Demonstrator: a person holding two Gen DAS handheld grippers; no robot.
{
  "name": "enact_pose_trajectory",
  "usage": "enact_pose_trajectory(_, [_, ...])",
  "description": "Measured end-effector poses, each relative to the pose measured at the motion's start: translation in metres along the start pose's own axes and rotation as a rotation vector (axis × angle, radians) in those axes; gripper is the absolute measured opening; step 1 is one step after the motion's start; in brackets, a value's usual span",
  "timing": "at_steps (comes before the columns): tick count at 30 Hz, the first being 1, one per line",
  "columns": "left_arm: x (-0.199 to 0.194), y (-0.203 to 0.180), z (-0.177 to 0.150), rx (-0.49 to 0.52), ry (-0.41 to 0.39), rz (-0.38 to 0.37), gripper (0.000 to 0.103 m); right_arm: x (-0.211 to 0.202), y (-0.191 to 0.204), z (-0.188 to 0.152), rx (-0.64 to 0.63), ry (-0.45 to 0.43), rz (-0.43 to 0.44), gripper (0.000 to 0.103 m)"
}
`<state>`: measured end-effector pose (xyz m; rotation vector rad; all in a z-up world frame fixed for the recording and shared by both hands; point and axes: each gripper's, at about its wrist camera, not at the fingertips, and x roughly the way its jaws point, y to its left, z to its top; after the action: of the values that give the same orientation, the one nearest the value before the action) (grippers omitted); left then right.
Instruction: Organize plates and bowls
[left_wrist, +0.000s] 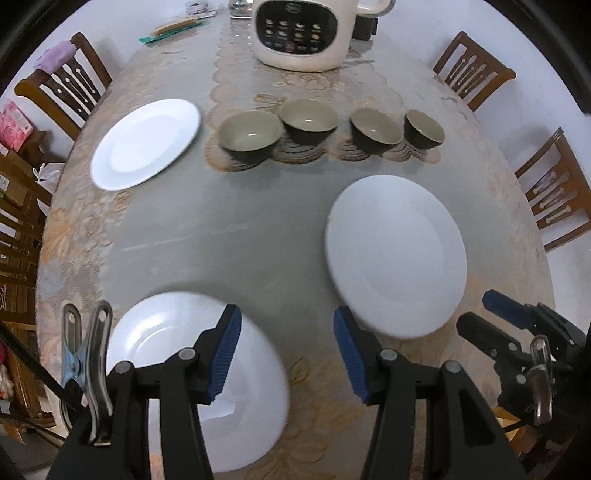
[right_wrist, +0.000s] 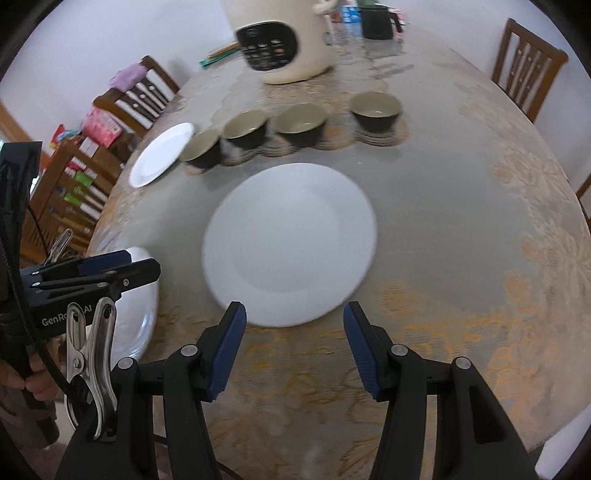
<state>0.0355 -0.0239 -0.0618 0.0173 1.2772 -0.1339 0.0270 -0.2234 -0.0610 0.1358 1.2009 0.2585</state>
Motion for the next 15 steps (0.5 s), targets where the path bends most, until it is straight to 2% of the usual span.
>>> enact_pose_trajectory(9, [0.021,-0.024,0.023,-0.009,0.013,0.025,0.055,0.013,-0.026,0.017,0.044,0.008,0.010,0.056])
enact_pose_trajectory(15, [0.032,-0.031,0.029,-0.022,0.021,0.039,0.055,0.021,-0.030,0.026,0.027,0.018,0.028,0.056])
